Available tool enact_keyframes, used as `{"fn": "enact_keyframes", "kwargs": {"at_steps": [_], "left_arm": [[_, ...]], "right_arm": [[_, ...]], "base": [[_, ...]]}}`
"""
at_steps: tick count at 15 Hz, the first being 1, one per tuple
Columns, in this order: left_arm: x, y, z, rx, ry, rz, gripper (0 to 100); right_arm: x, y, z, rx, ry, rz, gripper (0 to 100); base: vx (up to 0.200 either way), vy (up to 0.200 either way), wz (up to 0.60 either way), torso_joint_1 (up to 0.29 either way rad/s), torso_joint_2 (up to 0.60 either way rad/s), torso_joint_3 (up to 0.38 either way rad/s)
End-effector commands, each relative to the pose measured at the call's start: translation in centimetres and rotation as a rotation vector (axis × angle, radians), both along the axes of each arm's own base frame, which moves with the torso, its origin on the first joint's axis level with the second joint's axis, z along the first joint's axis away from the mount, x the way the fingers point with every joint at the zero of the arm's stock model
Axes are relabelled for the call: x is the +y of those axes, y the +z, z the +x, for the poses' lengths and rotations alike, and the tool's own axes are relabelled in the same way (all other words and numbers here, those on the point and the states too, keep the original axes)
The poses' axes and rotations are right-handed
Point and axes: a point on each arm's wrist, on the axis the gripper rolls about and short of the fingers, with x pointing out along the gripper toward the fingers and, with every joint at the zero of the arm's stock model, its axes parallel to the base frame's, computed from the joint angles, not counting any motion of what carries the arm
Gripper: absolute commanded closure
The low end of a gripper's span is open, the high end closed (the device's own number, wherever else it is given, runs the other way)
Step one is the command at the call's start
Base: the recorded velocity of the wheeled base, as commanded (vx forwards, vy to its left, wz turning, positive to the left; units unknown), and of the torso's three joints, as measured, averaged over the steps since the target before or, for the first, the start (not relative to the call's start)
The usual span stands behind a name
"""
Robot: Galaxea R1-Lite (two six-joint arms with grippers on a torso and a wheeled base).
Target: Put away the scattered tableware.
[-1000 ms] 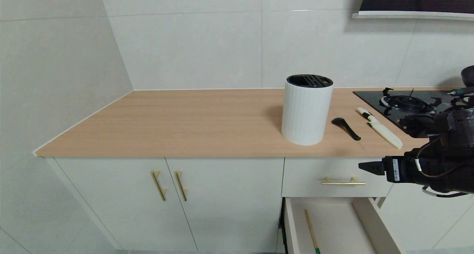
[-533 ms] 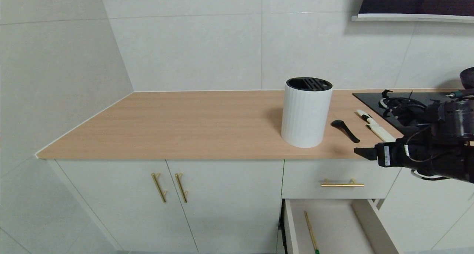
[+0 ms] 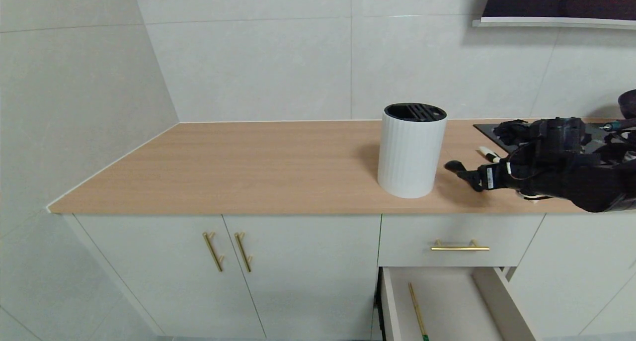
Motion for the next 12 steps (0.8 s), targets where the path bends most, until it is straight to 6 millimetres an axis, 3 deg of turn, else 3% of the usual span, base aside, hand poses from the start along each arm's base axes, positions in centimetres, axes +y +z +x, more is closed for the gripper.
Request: {"fn": "enact_keyframes", "kwargs": {"at_steps": [1,12], "left_arm": [[0.0,0.0,0.0,0.0,-0.001,0.0,0],[0.0,0.0,0.0,0.0,0.0,0.0,0]], "right_arm": [[-0.7,-3.6,2.4,0.063,0.001,0.003,0],[-2.1,-5.3,4.3,0.076,-0.027,0.013,0]], "base": [[0.0,0.0,0.0,0.0,0.0,0.0],[0.0,0.0,0.0,0.0,0.0,0.0]]}}
